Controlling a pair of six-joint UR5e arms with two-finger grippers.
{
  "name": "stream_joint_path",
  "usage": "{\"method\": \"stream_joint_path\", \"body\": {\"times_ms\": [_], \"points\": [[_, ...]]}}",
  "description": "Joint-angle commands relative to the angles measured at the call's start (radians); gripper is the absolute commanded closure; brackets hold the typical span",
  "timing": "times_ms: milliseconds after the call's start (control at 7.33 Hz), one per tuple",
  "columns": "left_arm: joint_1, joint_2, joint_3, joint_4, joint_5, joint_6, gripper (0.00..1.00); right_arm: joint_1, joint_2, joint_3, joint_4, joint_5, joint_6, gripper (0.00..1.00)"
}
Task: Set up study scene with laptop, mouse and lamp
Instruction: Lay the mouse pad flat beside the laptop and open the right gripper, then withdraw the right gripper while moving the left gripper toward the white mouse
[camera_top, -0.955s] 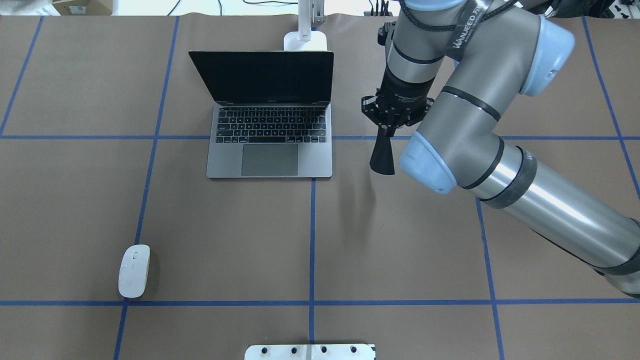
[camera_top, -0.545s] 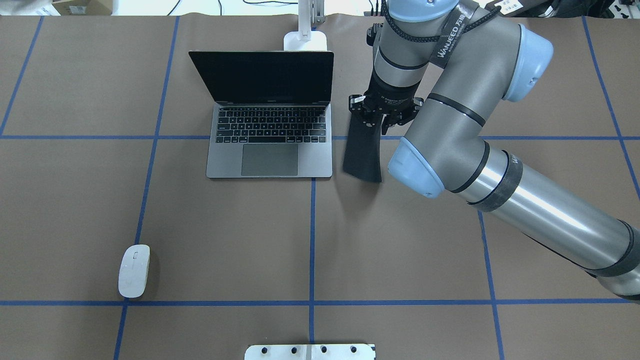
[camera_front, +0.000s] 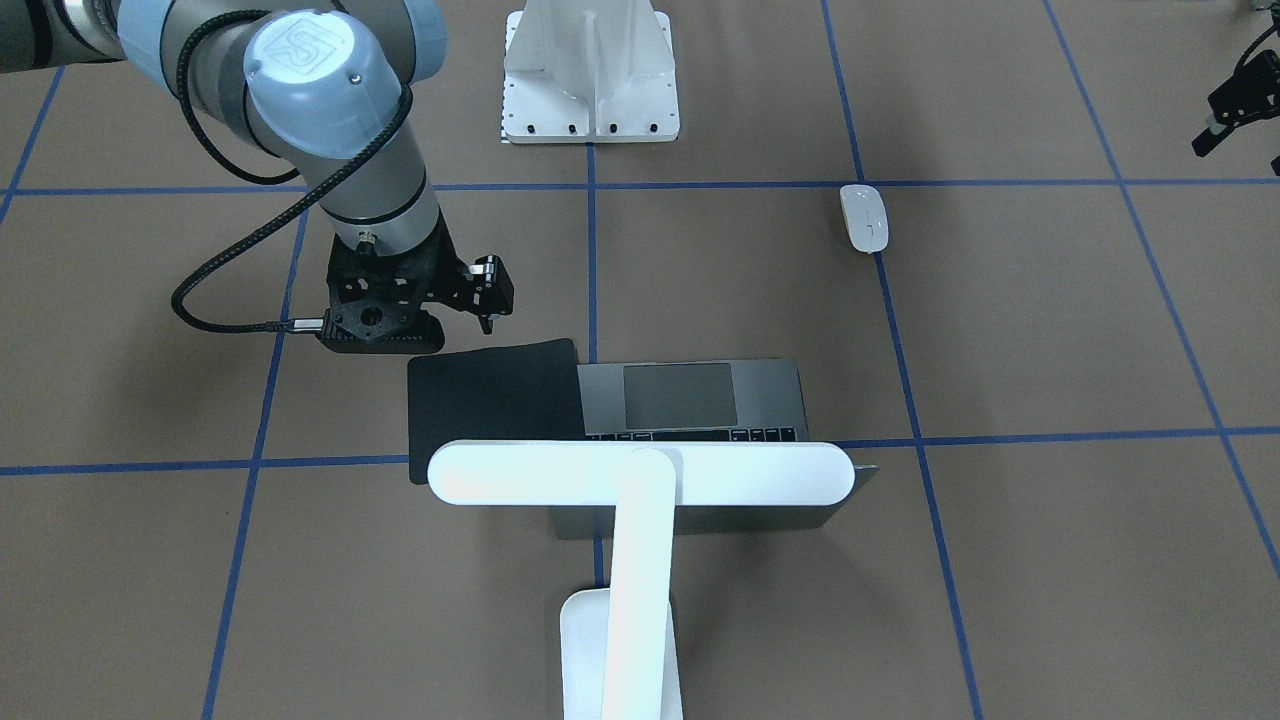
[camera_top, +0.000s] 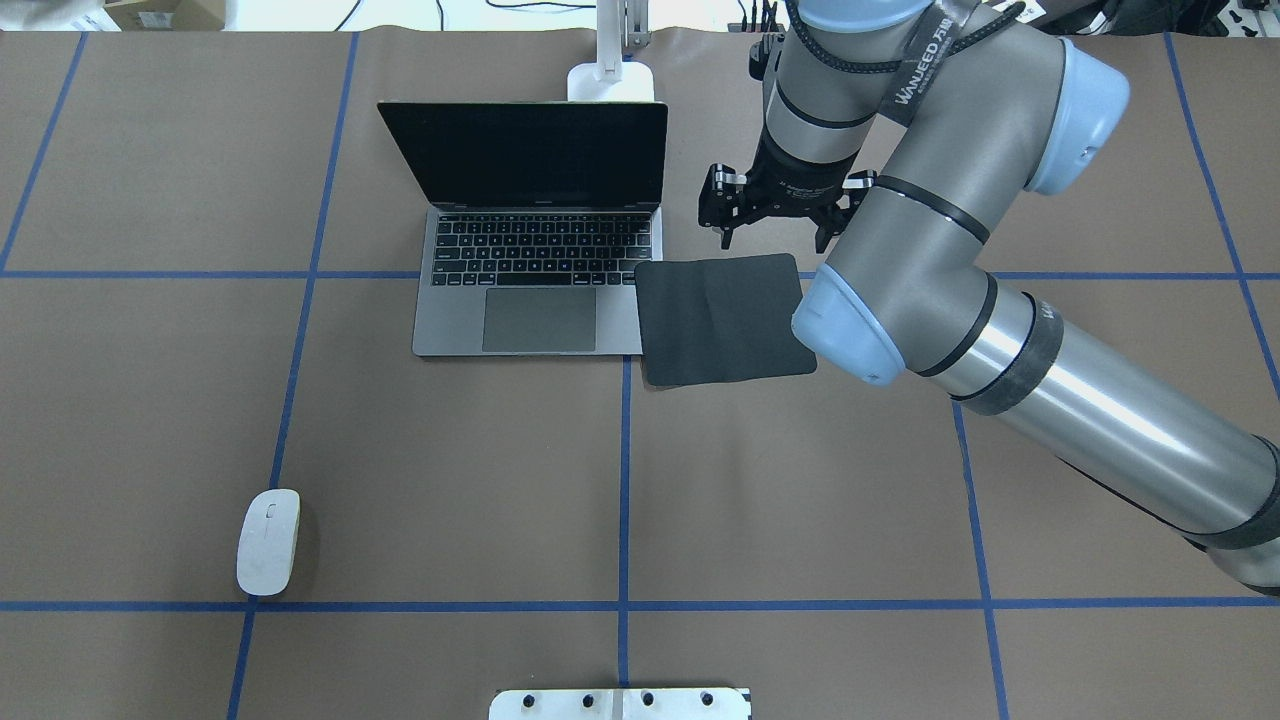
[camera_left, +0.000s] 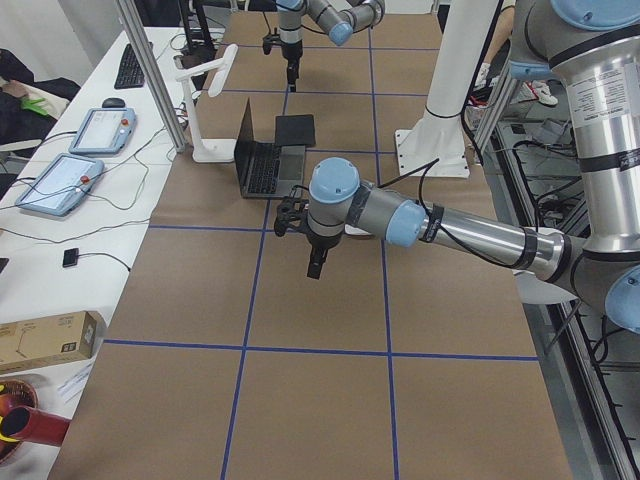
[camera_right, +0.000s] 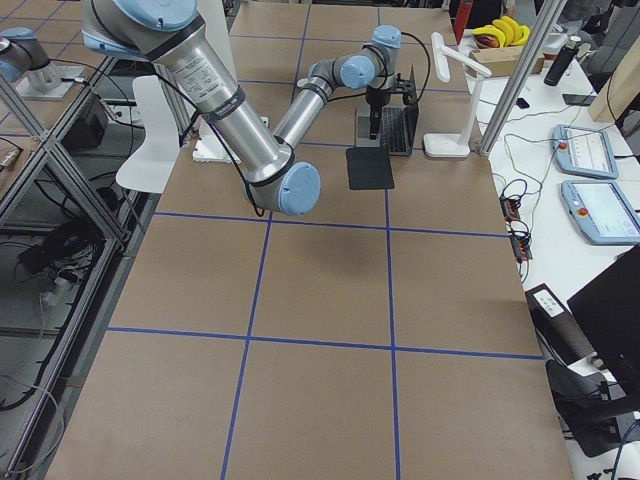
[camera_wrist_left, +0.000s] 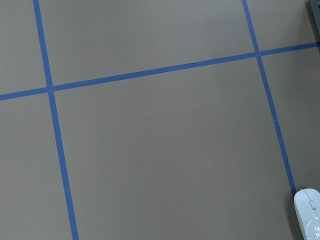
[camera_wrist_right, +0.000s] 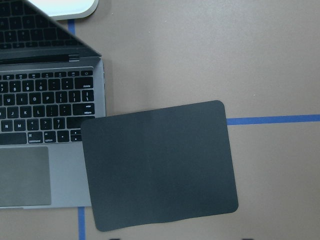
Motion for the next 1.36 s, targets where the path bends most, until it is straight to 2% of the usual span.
{"method": "stream_joint_path", "body": {"times_ms": [0,273,682,818,1227], "points": [[-0.002,-0.003,0.0,0.03,0.0,-0.012,0.0,0.039,-0.13,0.095,-0.005,0.009,-0.06,0.0],[-0.002,-0.003,-0.005,0.032,0.013,-0.096,0.0,0.069,-0.245,0.157,-0.006,0.009,-0.087,0.0],[0.031,-0.021,-0.008,0.026,0.062,-0.294,0.0,0.1,-0.36,0.172,-0.032,0.01,-0.138,0.0],[0.06,-0.036,-0.015,0.024,0.06,-0.37,0.0,0.118,-0.441,0.207,-0.057,0.01,-0.242,0.0],[0.21,-0.093,-0.016,0.018,0.097,-0.578,0.0,0.238,-0.563,0.221,-0.088,-0.003,-0.544,0.0]]}}
